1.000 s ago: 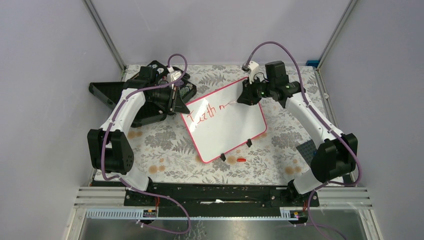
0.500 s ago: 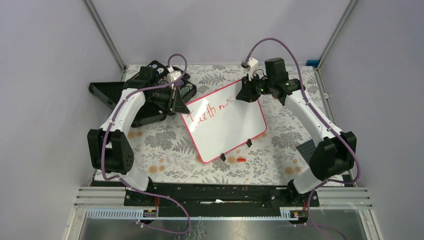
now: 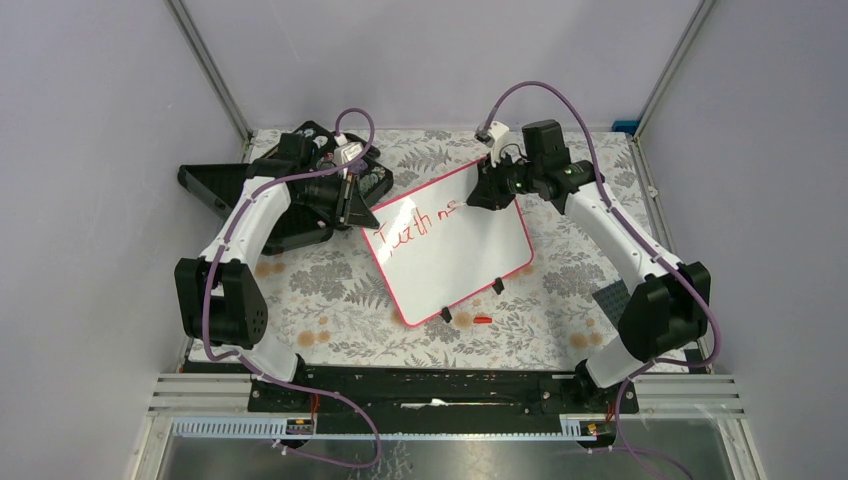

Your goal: Write a sentence on the whiteboard

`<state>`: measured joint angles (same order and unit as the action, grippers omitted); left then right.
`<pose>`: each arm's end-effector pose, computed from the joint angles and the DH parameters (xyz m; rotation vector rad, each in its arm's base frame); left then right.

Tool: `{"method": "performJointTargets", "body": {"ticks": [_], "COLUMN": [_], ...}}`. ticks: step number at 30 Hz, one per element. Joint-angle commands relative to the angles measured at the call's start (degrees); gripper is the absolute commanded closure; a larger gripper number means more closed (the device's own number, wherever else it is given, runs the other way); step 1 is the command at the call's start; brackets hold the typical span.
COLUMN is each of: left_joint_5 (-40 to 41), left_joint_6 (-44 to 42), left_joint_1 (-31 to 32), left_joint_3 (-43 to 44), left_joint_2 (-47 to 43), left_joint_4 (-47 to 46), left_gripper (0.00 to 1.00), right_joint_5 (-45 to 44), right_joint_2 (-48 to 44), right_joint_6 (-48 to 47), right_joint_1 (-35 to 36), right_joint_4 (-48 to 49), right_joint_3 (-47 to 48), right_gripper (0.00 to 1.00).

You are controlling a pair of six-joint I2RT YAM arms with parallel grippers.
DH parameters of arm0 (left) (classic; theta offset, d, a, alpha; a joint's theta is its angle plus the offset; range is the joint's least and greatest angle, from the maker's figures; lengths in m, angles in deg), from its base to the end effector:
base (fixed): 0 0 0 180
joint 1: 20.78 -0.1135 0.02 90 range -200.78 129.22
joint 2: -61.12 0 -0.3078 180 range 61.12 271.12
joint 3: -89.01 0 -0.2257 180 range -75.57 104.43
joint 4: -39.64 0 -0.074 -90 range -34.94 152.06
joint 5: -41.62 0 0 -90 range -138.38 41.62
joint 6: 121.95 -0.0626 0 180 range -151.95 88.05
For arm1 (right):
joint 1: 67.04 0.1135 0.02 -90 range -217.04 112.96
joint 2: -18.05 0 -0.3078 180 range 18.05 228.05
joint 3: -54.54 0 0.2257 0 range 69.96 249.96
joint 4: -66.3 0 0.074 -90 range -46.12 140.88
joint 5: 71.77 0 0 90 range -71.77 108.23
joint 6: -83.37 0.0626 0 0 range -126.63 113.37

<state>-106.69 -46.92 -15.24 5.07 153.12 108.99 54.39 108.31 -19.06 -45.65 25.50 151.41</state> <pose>0.2940 -0.0820 0.3400 0.7018 2.2640 -1.2657 0.3111 0.1615 0.3773 -0.9599 1.9069 0.7717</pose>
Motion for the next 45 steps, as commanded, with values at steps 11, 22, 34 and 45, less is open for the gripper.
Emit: {"method": "performJointTargets", "body": {"ticks": [11,22,34,45], "left_joint_5": [2.55,2.53,2.55,2.66], "left_joint_6": [-2.01,-1.93,-1.92,-1.91], "left_joint_1": [0.17,0.17,0.52,0.52], "left_joint_3": [1.75,1.87,2.07,2.22], "left_joint_2": [0.63,0.74,0.77,0.53], "left_joint_4": [-1.68,-1.66,-1.67,-1.64], "left_gripper": [1.00,1.00,1.00,1.00], "right_joint_5": [-2.05,-1.88,2.70,-0.09], "right_joint_2": [-3.65,-4.16,-5.23,-1.91], "right_joint_6": [-1.99,-2.67,-2.52,-1.68], "right_joint_1": [-0.06,-2.91,-3.17,-3.18], "right_joint_4": [0.32,-0.58,-2.66,-1.64], "right_joint_3": [-3.82,-2.75,1.43,3.84], "right_gripper": [1.00,1.00,1.00,1.00]}}
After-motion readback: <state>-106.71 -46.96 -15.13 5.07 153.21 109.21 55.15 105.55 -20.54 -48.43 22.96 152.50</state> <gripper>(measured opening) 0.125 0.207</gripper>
